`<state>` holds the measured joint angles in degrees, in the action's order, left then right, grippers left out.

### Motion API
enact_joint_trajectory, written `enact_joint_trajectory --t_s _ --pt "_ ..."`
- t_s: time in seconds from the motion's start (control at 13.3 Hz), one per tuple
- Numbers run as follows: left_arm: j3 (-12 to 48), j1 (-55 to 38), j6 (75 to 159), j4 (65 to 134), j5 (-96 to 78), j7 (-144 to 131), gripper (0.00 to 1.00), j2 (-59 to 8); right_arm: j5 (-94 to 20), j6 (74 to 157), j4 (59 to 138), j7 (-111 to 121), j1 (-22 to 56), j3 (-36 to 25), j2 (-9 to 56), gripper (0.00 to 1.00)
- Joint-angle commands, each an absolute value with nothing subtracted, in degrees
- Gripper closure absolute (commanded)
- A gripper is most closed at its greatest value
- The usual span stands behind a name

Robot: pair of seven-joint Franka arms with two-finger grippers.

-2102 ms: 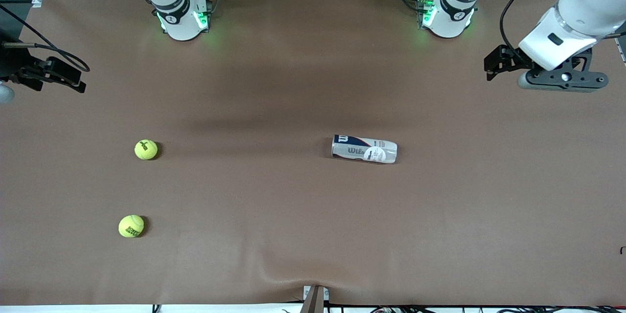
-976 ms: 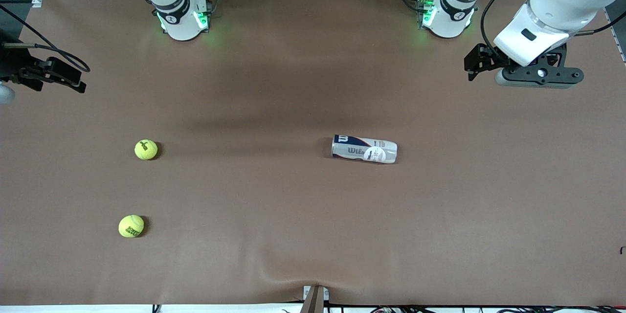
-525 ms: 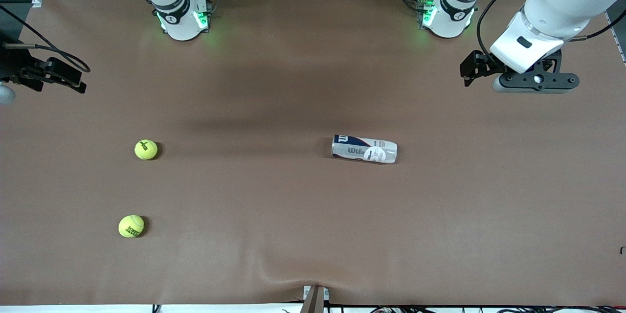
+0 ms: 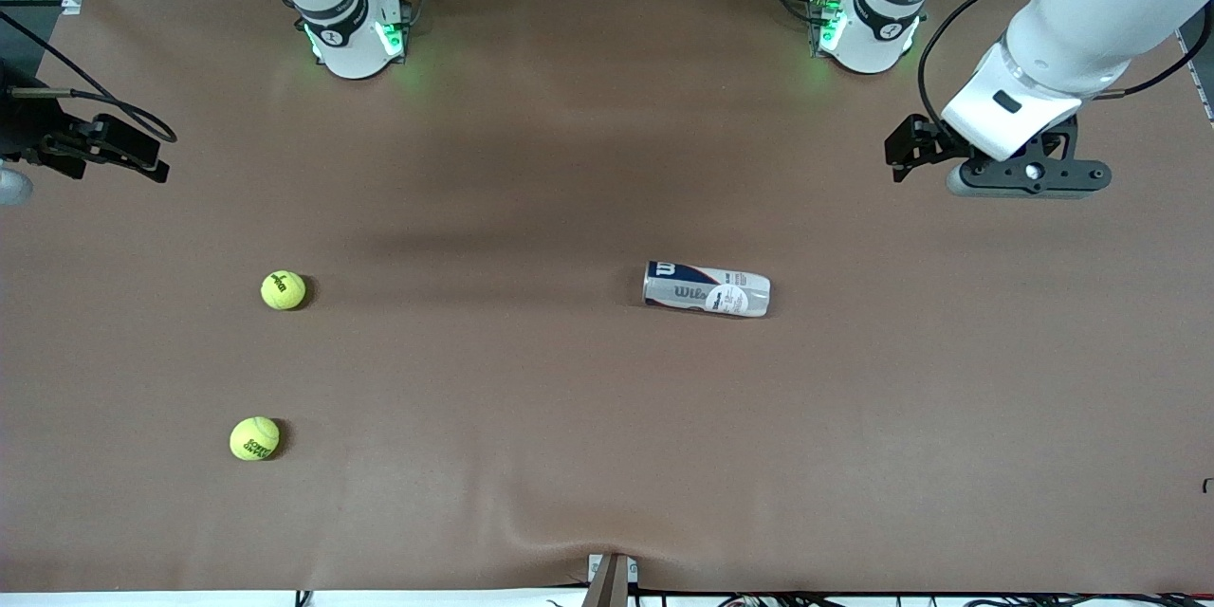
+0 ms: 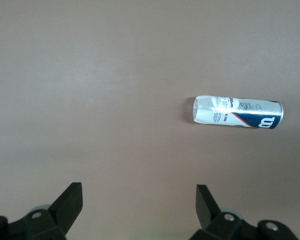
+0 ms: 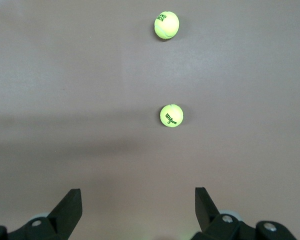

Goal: Insert tennis ball vertically with right arm
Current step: 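Move the left gripper toward the clear Wilson tube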

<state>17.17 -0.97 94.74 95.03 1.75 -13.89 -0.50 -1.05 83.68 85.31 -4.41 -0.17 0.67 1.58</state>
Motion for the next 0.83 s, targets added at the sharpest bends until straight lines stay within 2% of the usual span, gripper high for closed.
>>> enact_joint_trajectory --t_s 0.0,0.23,0.45,0.75 --pt "19.3 -1.1 97.1 94.3 3.0 -13.9 0.0 -4.4 -0.4 83.7 85.5 -3.9 -0.5 0.9 1.4 0.0" --pt "21.4 -5.2 97.9 94.3 6.0 -10.9 0.0 -10.3 -0.4 83.7 85.5 -3.9 -0.5 0.9 1.5 0.0" --pt "21.5 -15.3 97.9 92.7 21.0 -9.4 0.0 -17.1 -0.4 83.7 85.5 -3.9 -0.5 0.9 1.5 0.0" --pt "21.4 -24.2 97.9 91.1 32.4 -3.6 0.0 -27.5 -0.4 84.1 86.0 -3.9 -0.5 1.0 1.5 0.0"
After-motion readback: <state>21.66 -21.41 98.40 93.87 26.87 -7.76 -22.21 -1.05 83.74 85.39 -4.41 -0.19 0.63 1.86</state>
